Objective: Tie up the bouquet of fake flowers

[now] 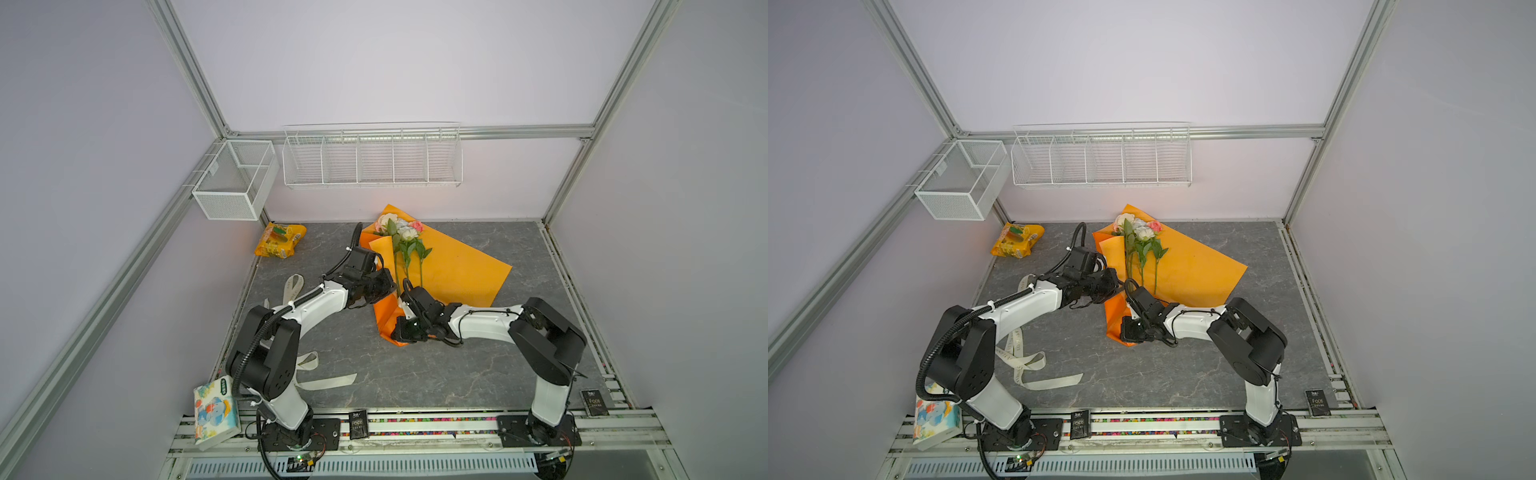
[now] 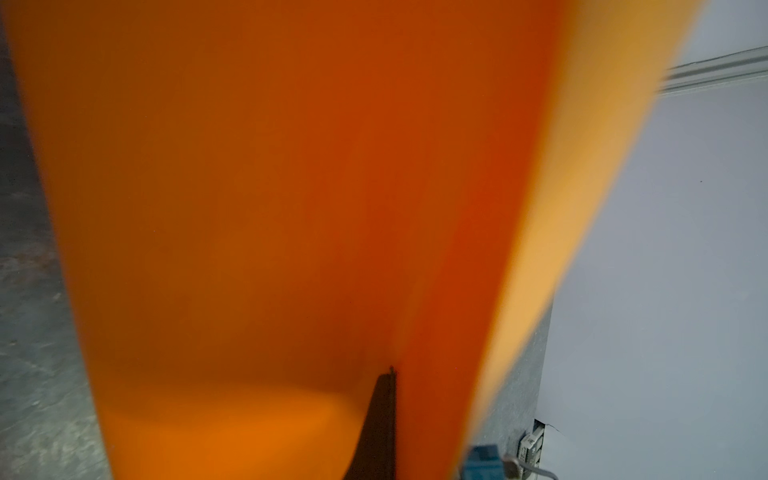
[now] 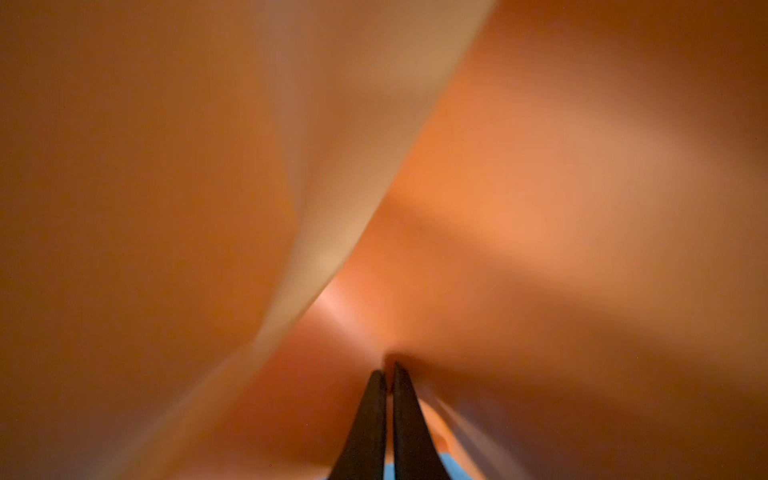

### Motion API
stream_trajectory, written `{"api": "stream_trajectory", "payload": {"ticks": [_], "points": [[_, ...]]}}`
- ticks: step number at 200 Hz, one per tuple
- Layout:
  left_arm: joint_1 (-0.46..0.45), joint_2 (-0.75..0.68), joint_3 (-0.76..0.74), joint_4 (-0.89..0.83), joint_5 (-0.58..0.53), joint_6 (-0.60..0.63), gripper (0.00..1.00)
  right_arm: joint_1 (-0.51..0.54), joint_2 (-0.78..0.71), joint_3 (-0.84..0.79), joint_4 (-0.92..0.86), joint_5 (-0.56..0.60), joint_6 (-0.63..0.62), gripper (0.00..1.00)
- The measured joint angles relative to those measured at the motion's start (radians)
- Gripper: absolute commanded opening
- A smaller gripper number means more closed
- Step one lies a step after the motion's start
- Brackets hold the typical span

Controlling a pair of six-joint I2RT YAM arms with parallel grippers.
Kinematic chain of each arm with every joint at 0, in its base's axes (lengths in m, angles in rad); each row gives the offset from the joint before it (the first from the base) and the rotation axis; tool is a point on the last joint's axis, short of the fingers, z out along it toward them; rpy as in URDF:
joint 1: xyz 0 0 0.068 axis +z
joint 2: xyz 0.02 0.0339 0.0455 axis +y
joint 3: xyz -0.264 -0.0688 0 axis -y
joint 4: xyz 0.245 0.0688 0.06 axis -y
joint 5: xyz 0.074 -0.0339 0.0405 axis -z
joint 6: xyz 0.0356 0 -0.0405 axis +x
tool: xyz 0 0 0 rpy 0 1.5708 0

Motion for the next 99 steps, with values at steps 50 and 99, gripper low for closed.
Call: {"api": "stream_trajectory", "payload": {"ticks": [50, 99], "points": [[0.001, -0.046, -0.019, 0.072, 0.095, -0.013, 0.0, -0.016, 0.023, 0.005, 0.022, -0.013, 0.009, 0.1], [-0.018, -0.005, -0.014, 0.124, 0.145, -0.075, 0.01, -0.024, 0.019, -0.035, 0.1, -0.042, 0.029, 0.1]]}}
